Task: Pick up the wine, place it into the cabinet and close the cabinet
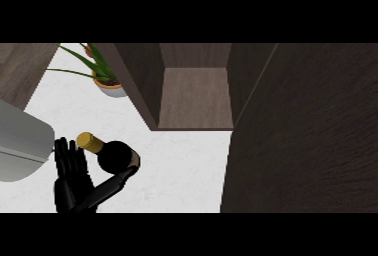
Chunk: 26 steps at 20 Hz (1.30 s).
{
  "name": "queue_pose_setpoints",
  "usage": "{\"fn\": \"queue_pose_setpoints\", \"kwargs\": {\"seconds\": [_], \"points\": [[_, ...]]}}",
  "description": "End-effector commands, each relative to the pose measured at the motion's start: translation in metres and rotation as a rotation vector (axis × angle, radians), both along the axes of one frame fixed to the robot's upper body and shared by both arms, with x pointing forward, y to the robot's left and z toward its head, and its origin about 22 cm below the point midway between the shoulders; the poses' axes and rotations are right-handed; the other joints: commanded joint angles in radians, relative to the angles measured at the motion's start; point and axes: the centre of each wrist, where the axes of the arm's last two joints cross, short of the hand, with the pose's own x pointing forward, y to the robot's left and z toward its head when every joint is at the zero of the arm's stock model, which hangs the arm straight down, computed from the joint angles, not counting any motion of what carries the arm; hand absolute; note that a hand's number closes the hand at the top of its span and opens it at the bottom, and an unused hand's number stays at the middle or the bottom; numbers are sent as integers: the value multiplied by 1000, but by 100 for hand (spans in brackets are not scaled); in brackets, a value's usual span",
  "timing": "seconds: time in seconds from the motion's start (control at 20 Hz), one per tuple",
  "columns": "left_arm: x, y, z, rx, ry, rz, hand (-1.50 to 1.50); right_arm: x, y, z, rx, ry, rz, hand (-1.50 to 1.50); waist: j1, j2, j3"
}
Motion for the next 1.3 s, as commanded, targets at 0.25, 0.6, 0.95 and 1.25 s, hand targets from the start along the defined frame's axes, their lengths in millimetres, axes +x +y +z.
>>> {"fn": "queue_pose_setpoints", "kwargs": {"seconds": [0.25, 0.6, 0.95, 1.25], "points": [[-5, -25, -36, 18, 18, -19, -150, -16, 4, 23, 40, -51, 34, -150, 3, 0, -1], [1, -4, -47, -4, 28, -14, -150, -26, -4, 24, 17, -40, 36, -150, 2, 0, 0], [5, 6, -61, -49, 36, -24, -150, -11, -9, 17, 11, -43, 18, -150, 2, 1, 0], [4, 4, -71, -57, -9, -30, -150, -6, -6, 20, 8, -45, 40, -150, 4, 1, 0]]}}
